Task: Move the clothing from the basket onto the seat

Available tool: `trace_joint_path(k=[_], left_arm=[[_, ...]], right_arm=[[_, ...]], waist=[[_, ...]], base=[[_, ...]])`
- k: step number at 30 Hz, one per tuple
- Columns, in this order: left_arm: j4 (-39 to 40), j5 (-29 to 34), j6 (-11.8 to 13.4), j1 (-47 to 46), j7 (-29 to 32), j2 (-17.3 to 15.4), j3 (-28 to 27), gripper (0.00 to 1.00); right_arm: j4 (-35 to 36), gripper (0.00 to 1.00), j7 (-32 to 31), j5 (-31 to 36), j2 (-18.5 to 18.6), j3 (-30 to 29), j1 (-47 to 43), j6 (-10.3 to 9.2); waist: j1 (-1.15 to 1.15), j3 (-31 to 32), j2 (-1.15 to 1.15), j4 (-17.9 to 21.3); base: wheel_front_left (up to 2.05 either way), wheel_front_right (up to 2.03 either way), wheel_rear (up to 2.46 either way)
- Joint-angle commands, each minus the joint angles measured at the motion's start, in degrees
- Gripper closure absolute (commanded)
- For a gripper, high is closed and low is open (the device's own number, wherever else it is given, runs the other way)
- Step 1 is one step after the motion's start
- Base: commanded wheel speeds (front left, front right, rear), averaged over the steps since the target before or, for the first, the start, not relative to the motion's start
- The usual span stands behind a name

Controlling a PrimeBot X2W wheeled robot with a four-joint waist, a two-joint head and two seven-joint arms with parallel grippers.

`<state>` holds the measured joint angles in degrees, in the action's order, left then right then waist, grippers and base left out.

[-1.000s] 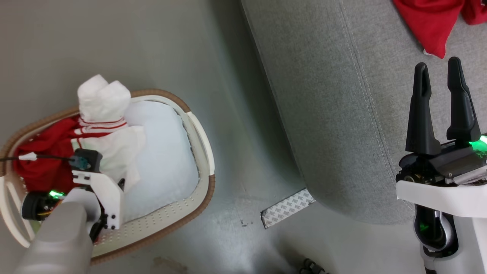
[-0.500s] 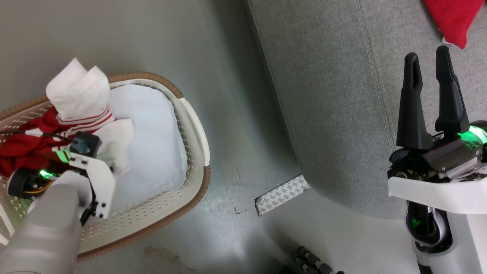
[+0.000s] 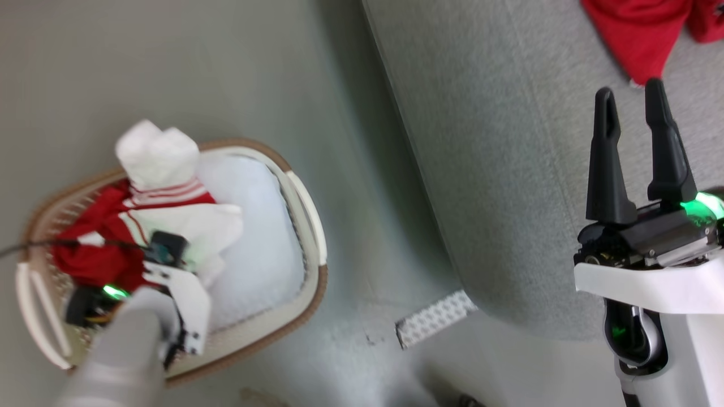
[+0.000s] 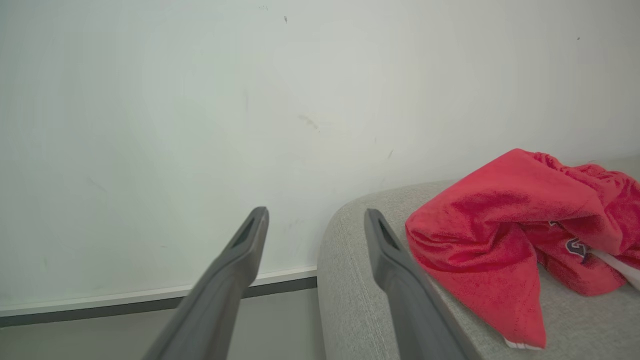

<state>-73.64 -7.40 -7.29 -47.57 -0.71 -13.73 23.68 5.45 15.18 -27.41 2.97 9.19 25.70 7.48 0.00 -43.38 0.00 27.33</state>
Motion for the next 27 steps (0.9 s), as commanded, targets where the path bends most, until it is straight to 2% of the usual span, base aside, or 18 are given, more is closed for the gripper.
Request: trace_joint_path(k=[1, 6, 13, 21, 27], left_arm=[[0.01, -0.81, -0.21, 1.67, -1.78, 1.04, 0.21, 1.0], [1.2, -3.6, -0.18, 5.26, -6.6, 5.56, 2.49, 1.0], [3.93, -8.22, -0.1, 8.83, -10.6, 8.69, 6.7, 1.0], [10.49, -15.1, -0.11, 12.41, -13.62, 10.11, 13.42, 1.0], [16.91, -19.15, -0.11, 13.81, -14.44, 9.62, 16.65, 1.0]], right_arm=[[-0.69, 0.0, -0.03, 1.25, -0.07, -0.48, -1.13, 0.04], [-2.23, 0.0, -0.02, 4.56, -0.02, -1.31, -3.41, 0.04], [-3.9, 0.0, -0.03, 6.23, 1.85, -2.05, -6.7, 0.04], [-5.84, 0.0, -0.03, 5.99, 5.28, -3.47, -11.92, 0.04], [-6.94, 0.0, -0.03, 5.46, 6.73, -3.35, -16.05, 0.04]], waist=[[0.0, 5.41, 0.0, -2.24], [0.0, 13.69, 0.0, -5.36], [0.0, 22.76, 0.0, -9.38], [0.0, 33.37, 0.0, -14.25], [0.0, 39.79, 0.0, -16.85]], base=[[0.0, 0.0, 0.0], [0.0, 0.0, 0.0], [0.0, 0.0, 0.0], [0.0, 0.0, 0.0], [0.0, 0.0, 0.0]])
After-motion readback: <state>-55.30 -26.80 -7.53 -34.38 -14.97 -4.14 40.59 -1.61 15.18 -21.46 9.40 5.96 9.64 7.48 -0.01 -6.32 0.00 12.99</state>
